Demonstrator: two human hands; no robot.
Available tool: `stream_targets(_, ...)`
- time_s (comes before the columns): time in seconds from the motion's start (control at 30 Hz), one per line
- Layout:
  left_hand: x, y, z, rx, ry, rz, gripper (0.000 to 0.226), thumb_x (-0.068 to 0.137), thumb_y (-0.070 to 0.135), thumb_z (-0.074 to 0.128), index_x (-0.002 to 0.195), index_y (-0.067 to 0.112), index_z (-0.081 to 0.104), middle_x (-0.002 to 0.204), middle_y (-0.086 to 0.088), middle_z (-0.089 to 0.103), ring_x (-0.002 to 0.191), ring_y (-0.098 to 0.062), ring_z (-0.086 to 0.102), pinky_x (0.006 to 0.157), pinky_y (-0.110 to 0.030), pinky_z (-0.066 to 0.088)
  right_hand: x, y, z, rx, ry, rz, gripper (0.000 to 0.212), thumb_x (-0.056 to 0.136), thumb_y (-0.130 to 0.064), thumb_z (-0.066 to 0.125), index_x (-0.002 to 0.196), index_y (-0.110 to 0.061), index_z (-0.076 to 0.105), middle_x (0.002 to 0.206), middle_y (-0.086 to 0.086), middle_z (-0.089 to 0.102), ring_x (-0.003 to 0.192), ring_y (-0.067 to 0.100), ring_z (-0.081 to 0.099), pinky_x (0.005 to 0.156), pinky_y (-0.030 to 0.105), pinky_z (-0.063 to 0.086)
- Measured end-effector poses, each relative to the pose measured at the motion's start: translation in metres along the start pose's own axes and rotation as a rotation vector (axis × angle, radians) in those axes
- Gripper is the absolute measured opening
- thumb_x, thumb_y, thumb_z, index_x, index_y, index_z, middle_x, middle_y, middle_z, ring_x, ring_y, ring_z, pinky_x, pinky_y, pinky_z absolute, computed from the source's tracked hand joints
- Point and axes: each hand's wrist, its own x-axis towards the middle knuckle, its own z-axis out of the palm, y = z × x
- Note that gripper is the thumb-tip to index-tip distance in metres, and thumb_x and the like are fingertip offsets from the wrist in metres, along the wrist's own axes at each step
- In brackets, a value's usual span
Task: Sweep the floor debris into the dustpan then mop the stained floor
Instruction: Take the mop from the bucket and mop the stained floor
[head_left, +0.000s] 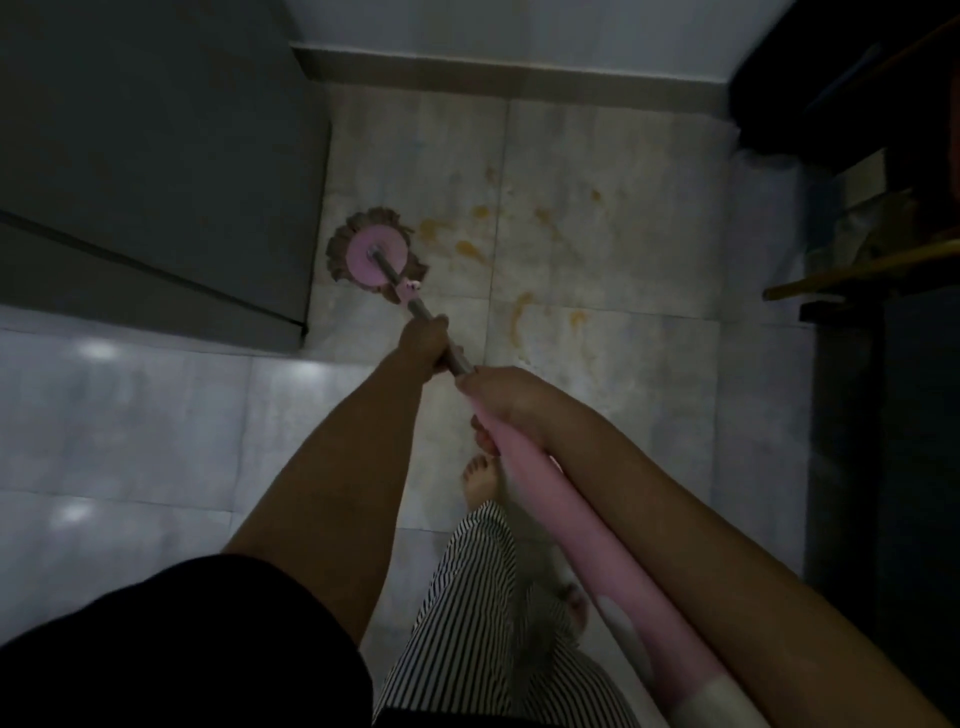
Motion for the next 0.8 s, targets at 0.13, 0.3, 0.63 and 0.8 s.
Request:
stream_targets(0.13,-0.03,-0.02,0.001,0.07,-0.021,-0.038,0.046,0.101,0.022,0.045,0.14,-0.002,0.037,0.102,-0.019,0.055,0.067,-0.021,0.058,0.059,-0.033,0.051,-0.029,0.024,-0.001,-0.046,-0.007,-0.008,0.032,0.096,-0.028,0.053,0.125,-0.014,0.056,0.067,0.007,0.052,0.046,0.016,0.049,0.034,0.014,0.039)
stream_targets(0.3,-0.095,-0.073,0.013,0.13,-0.082,-0.086,0.043,0.103,0.019,0.041,0.139,-0.004,0.036,0.092,-0.015,0.054,0.067,-0.021,0.055,0.065,-0.035,0.052,-0.071,0.095,-0.006,-0.077,0.02,-0.019,0.038,0.097,-0.027,0.05,0.132,-0.012,0.054,0.077,0.009,0.055,0.051,0.016,0.05,0.033,0.012,0.039)
stream_targets(0.63,-0.199,-0.198,0.037,0.493,-0.182,-0.165,0.048,0.101,0.02,0.044,0.14,-0.008,0.043,0.131,-0.025,0.056,0.101,-0.036,0.064,0.076,-0.038,0.059,-0.161,0.245,-0.014,0.018,-0.012,0.008,0.013,0.098,-0.019,0.044,0.101,-0.01,0.053,0.065,0.012,0.048,0.036,0.018,0.047,0.036,0.016,0.039)
stream_targets(0.8,-0.193,-0.184,0.024,0.677,-0.136,-0.04,0.056,0.098,0.029,0.047,0.146,0.002,0.036,0.145,-0.016,0.044,0.13,-0.033,0.049,0.1,-0.034,0.047,-0.155,0.232,-0.007,0.074,-0.003,0.004,0.019,0.096,-0.023,0.049,0.082,-0.012,0.053,0.058,0.01,0.05,0.027,0.014,0.048,0.036,0.017,0.041)
